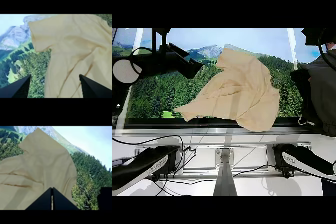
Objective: Fold the clothes and pants, and hang the long-sleeved shirts on hangers.
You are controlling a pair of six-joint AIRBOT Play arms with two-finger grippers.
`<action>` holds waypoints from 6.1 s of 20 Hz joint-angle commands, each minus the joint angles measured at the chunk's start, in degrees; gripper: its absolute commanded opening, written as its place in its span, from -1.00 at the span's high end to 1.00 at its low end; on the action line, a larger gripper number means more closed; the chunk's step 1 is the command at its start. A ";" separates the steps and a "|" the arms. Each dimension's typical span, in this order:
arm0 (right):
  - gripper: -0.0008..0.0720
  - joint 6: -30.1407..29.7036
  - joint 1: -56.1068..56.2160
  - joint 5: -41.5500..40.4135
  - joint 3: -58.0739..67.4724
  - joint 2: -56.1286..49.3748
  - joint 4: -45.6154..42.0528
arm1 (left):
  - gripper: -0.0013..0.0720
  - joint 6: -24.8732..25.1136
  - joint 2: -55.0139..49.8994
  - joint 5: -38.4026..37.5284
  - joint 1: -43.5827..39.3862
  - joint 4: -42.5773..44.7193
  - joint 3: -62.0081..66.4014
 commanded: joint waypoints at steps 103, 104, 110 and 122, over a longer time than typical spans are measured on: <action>0.93 -24.33 -32.76 -31.04 -69.59 6.49 36.06 | 0.92 4.98 0.04 -2.58 35.08 -47.67 -46.31; 0.93 -24.35 -32.76 -30.77 -68.67 6.49 36.09 | 0.92 5.55 0.04 -2.60 35.08 -47.60 -43.74; 0.94 -24.35 -32.76 -26.16 -51.06 7.19 39.69 | 0.92 6.54 0.07 -2.58 35.69 -47.58 -19.21; 0.94 -24.35 -32.76 -31.71 -17.09 26.49 41.75 | 0.92 6.88 16.94 6.60 51.23 -47.23 15.54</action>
